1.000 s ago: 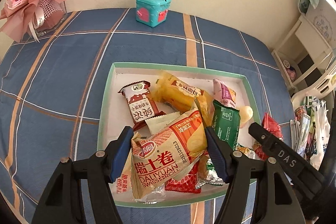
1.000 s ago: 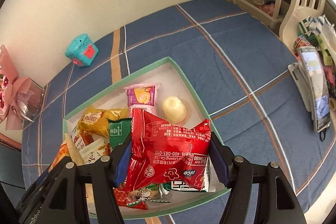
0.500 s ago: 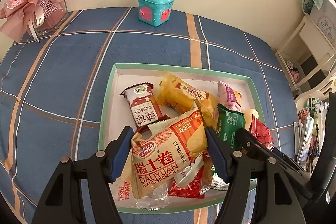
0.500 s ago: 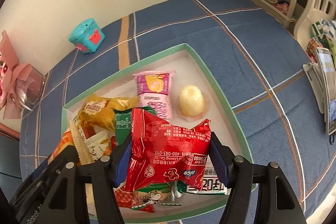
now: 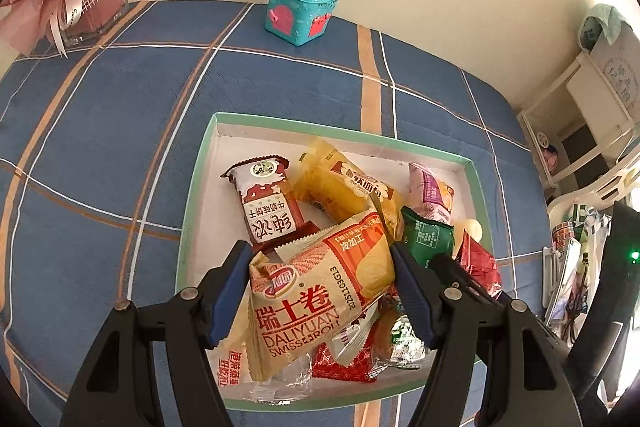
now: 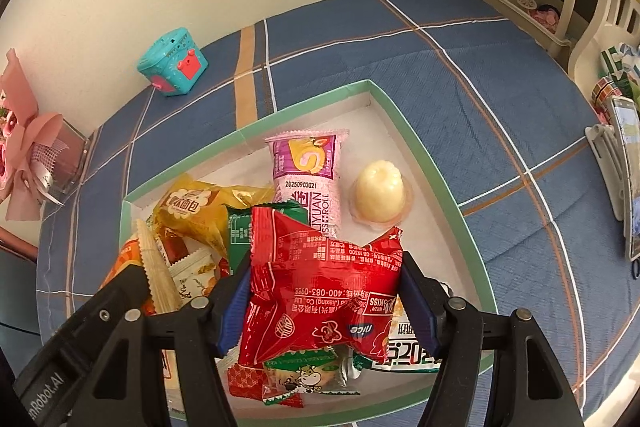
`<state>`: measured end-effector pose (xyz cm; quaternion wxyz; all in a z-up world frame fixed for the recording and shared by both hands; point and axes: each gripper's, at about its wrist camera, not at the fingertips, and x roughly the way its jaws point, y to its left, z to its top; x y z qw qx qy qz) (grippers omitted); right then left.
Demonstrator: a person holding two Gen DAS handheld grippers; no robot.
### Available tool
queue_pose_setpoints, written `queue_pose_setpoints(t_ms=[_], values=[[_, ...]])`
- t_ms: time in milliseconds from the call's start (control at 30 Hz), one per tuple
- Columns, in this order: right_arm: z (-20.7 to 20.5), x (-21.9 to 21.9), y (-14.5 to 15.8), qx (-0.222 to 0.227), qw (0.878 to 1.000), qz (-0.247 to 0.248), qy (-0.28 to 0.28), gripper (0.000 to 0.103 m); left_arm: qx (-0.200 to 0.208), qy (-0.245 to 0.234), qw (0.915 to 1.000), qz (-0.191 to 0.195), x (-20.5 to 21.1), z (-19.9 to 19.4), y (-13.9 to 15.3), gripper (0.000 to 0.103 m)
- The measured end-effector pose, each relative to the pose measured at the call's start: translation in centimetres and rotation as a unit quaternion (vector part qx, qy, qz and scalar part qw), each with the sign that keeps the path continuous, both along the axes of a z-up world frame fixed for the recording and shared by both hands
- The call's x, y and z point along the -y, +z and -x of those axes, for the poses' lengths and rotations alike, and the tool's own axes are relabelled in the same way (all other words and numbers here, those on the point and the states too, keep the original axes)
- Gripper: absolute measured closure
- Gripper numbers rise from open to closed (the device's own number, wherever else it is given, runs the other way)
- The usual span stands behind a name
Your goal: Organize snacks
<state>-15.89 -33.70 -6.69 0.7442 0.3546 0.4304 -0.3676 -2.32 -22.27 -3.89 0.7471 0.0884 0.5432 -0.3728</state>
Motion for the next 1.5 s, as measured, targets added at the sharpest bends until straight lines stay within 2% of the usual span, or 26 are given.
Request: queue_pose_setpoints(t_ms=[100,267,467,533,633,733,833,900,1100,1233,1333,1500], values=[[0.0,0.2,-0.2,0.004,1.0,-0.004,0.0,0.032,-0.008,0.003,1.0,0.002,-0.1,-0.3,-0.2,0.028],[-0.1,0.2,-0.3,-0.003,1.0,-0.002,0.001,0.024,-0.025,0.004,0.9996,0.009,-0.1,-0.4,-0.2,0.027],[-0.5,-0.1,-0.4,-0.008,1.0,-0.004,0.009,0.017,-0.017,0.003,0.9998,0.005,-0.1,-0.2,0.1,0.021],[-0.5,-0.2,-0.4,-0.01,1.0,-0.001,0.009,0.011,-0.011,0.004,0.9999,0.004,-0.2,-0.2,0.2,0.02],[-0.3,-0.1,-0.2,-0.009,1.0,0.004,0.006,0.006,0.003,0.011,0.9999,0.0,-0.4,-0.3,0.4,0.01],[-0.1,0.0,0.2,-0.006,1.0,0.011,0.003,0.0,0.023,0.027,0.9993,-0.011,-0.8,-0.6,0.7,0.009],[-0.1,0.0,0.3,-0.005,1.0,0.018,0.003,0.0,0.076,0.047,0.9952,-0.04,-1.2,-0.9,1.0,0.009],[0.0,0.1,0.4,-0.001,1.0,0.018,0.002,0.0,0.095,0.057,0.9922,-0.057,-1.6,-1.3,1.0,0.009],[-0.1,-0.1,1.0,0.004,1.0,0.03,0.006,0.0,0.128,0.09,0.9817,-0.108,-2.4,-2.8,0.2,0.009],[-0.5,-0.4,1.6,0.006,0.999,0.039,0.011,0.0,0.128,0.105,0.9798,-0.113,-2.9,-3.3,0.1,0.009],[-0.8,-0.7,1.9,0.004,0.999,0.046,0.018,0.0,0.14,0.109,0.9761,-0.126,-3.0,-3.1,0.4,0.009],[-1.4,-1.5,2.4,-0.005,0.998,0.056,0.035,0.0,0.158,0.086,0.9734,-0.142,-2.4,-2.3,0.5,0.009]])
